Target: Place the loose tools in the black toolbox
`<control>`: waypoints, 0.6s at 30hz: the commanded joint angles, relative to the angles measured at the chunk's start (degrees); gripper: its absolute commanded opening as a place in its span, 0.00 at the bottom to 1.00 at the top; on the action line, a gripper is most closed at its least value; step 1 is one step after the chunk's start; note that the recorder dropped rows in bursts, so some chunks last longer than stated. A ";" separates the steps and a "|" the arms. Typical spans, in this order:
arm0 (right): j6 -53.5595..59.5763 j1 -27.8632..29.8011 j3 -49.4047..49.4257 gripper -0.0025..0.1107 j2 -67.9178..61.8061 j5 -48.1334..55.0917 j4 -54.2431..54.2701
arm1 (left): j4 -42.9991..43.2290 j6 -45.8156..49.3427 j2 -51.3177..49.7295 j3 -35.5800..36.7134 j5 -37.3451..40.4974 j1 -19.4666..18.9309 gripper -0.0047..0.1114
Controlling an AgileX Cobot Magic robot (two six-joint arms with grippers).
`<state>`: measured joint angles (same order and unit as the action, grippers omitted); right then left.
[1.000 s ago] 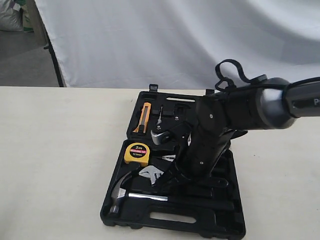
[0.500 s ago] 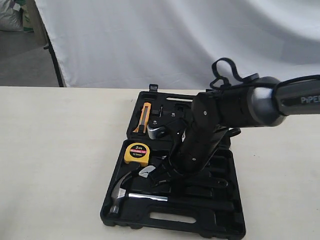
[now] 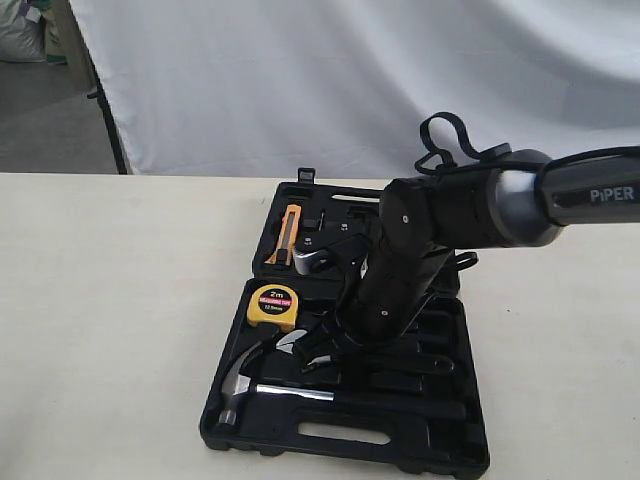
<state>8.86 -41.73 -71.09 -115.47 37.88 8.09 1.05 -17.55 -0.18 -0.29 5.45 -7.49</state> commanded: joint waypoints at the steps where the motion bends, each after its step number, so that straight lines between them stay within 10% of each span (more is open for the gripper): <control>1: 0.09 0.33 1.28 0.02 -2.76 -1.94 -0.64 | 0.25 -0.27 0.18 -0.15 -0.41 -1.45 0.05; 18: 0.61 0.33 1.28 0.02 -2.76 -1.95 -0.46 | 0.25 -0.27 0.18 -0.15 -0.41 -1.45 0.05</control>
<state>8.86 -41.73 -71.09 -115.36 37.77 8.09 1.05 -17.55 -0.18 -0.29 5.45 -7.49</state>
